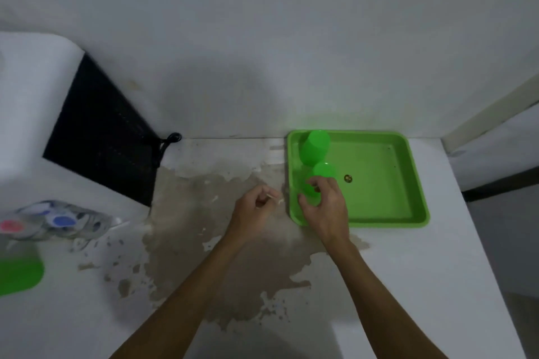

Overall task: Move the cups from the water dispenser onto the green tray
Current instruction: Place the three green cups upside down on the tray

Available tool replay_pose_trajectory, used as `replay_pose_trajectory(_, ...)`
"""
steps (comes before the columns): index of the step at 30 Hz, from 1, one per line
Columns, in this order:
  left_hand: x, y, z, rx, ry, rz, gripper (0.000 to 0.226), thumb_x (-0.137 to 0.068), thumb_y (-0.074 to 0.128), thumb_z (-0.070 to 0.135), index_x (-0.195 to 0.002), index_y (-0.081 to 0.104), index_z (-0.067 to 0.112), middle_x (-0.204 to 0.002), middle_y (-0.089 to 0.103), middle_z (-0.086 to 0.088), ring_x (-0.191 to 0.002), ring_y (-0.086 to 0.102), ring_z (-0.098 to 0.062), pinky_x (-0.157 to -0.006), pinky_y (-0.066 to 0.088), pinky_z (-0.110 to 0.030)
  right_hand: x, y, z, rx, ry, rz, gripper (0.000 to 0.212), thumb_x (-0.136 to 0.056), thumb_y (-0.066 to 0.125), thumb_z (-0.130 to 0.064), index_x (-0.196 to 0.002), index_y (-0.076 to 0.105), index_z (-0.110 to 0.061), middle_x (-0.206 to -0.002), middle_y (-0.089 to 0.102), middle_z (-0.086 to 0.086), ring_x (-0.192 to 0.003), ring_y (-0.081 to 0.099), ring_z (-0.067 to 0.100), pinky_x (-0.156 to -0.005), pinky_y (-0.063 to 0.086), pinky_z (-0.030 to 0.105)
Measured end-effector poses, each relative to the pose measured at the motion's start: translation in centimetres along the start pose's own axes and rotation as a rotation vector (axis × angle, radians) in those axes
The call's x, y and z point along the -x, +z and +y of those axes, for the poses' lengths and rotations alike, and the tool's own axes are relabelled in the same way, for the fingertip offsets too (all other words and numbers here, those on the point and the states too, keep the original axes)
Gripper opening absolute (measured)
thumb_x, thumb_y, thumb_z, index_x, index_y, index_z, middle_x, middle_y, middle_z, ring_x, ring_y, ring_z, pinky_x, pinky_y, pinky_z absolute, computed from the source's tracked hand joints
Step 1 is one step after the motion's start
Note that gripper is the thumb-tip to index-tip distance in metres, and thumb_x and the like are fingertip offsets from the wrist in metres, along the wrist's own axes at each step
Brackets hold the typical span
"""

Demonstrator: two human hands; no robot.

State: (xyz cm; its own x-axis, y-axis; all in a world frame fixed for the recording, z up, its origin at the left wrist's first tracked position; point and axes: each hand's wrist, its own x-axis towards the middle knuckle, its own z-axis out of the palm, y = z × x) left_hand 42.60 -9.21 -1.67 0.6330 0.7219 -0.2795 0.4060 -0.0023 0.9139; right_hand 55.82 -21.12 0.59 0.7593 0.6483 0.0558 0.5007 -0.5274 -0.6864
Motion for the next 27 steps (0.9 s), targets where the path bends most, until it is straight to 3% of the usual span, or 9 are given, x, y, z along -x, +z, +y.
replay_pose_trajectory(5, 4.4, -6.9, -1.9, -0.014, 0.031, 0.041, 0.012, -0.084, 0.066, 0.015, -0.085, 0.07, 0.026, -0.071, 0.065, 0.004, -0.063, 0.059, -0.007, -0.059, 0.046, -0.018, 3.9, 3.6, -4.8, -0.079, -0.039, -0.117, 0.013, -0.081, 0.071, -0.021, -0.087, 0.064, -0.012, -0.083, 0.065, 0.006, -0.077, 0.06, 0.024, -0.07, 0.053, 0.044)
replay_pose_trajectory(8, 7.0, -11.9, -3.7, -0.069, 0.028, 0.068, 0.012, -0.088, 0.065, 0.015, -0.087, 0.07, 0.026, -0.077, 0.07, 0.003, -0.068, 0.063, -0.007, -0.063, 0.05, -0.019, 6.3, 6.8, -8.2, -0.124, -0.058, -0.212, 0.006, -0.082, 0.069, -0.016, -0.086, 0.066, -0.014, -0.08, 0.067, 0.003, -0.074, 0.064, 0.023, -0.069, 0.055, 0.045)
replay_pose_trajectory(13, 11.2, -20.6, -7.9, -0.15, 0.01, 0.164, 0.008, -0.086, 0.064, 0.025, -0.09, 0.069, 0.03, -0.085, 0.072, 0.012, -0.078, 0.066, -0.001, -0.069, 0.053, -0.021, 10.2, 13.1, -14.7, -0.153, -0.109, -0.344, 0.005, -0.084, 0.066, -0.012, -0.082, 0.068, -0.016, -0.072, 0.069, 0.001, -0.067, 0.066, 0.018, -0.065, 0.056, 0.043)
replay_pose_trajectory(21, 16.8, -34.1, -14.4, -0.291, 0.007, 0.379, 0.024, -0.083, 0.065, 0.019, -0.085, 0.061, 0.042, -0.089, 0.065, 0.019, -0.085, 0.061, 0.002, -0.07, 0.047, -0.016, 14.4, 22.5, -23.6, -0.185, -0.137, -0.502, 0.012, -0.084, 0.064, -0.007, -0.08, 0.07, -0.017, -0.073, 0.071, 0.003, -0.064, 0.066, 0.017, -0.066, 0.057, 0.039)
replay_pose_trajectory(24, 18.0, -37.9, -16.0, -0.361, -0.021, 0.483, 0.02, -0.082, 0.067, 0.016, -0.089, 0.063, 0.034, -0.096, 0.06, 0.01, -0.092, 0.058, -0.008, -0.078, 0.052, -0.03, 15.5, 25.4, -26.1, -0.177, -0.153, -0.536, 0.014, -0.085, 0.062, -0.004, -0.081, 0.072, -0.014, -0.073, 0.073, 0.007, -0.065, 0.067, 0.023, -0.066, 0.055, 0.039)
replay_pose_trajectory(27, 18.7, -41.2, -17.0, -0.507, -0.078, 0.664, 0.026, -0.074, 0.076, 0.015, -0.097, 0.066, 0.022, -0.106, 0.055, -0.005, -0.1, 0.055, -0.025, -0.079, 0.044, -0.028, 16.4, 28.1, -28.7, -0.162, -0.174, -0.575, 0.015, -0.086, 0.061, -0.004, -0.083, 0.072, -0.013, -0.071, 0.072, 0.007, -0.063, 0.067, 0.021, -0.064, 0.056, 0.037)
